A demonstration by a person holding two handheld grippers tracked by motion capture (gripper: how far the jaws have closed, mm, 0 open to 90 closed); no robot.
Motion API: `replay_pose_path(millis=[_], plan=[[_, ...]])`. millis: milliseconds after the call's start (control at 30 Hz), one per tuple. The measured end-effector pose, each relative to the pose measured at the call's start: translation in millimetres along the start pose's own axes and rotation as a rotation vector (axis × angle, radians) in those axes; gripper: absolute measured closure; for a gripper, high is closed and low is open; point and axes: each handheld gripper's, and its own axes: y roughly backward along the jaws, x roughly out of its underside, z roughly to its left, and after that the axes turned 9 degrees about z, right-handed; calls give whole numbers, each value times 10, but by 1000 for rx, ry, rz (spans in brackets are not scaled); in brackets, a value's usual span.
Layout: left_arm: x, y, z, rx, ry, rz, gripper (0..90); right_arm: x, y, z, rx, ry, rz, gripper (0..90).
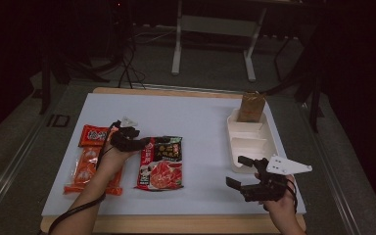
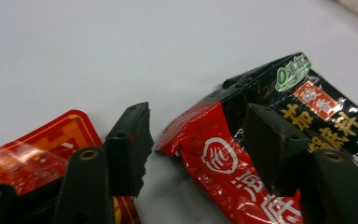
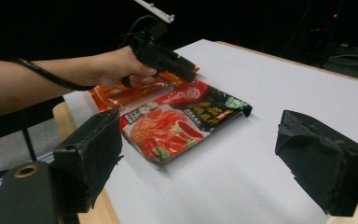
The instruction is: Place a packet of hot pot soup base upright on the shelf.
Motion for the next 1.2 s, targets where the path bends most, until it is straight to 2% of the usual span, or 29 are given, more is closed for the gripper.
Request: replay_pose_path(millis=[233,333,433,567,700,867,900,1000,1067,1167,1200], plan=[[-24,-133,34,-11,9,48,443,-7,-14,18,-5,-3,1,143],[-24,-159,54,-10,23,46,454,-11,-13,21,-7,-5,0,143],[-31,-206,89,-17,45,71,474,-9,-26,12,-6,-14,2,143],[-41,-222,114,2,63,90,473,-5,-41,11,-9,-13,8,143],[-22,-250,98,38,51,130,473,-1,-44,23,-9,-8,12,143],[-4,-265,110,55,82,135,473,4,-47,17,-6,-9,17,143],[-5,-268,107,61,79,139,478,5,-48,16,-7,-8,18,143],[-29,-271,51,48,29,160,554,11,-47,13,-4,-7,22,143],[-40,-274,29,55,12,173,617,12,-43,9,-6,-11,22,143],[-65,-276,-36,18,-13,191,676,12,-38,4,-6,-12,20,144],[-71,-270,-58,6,-15,192,736,14,-35,3,-6,-12,22,144]])
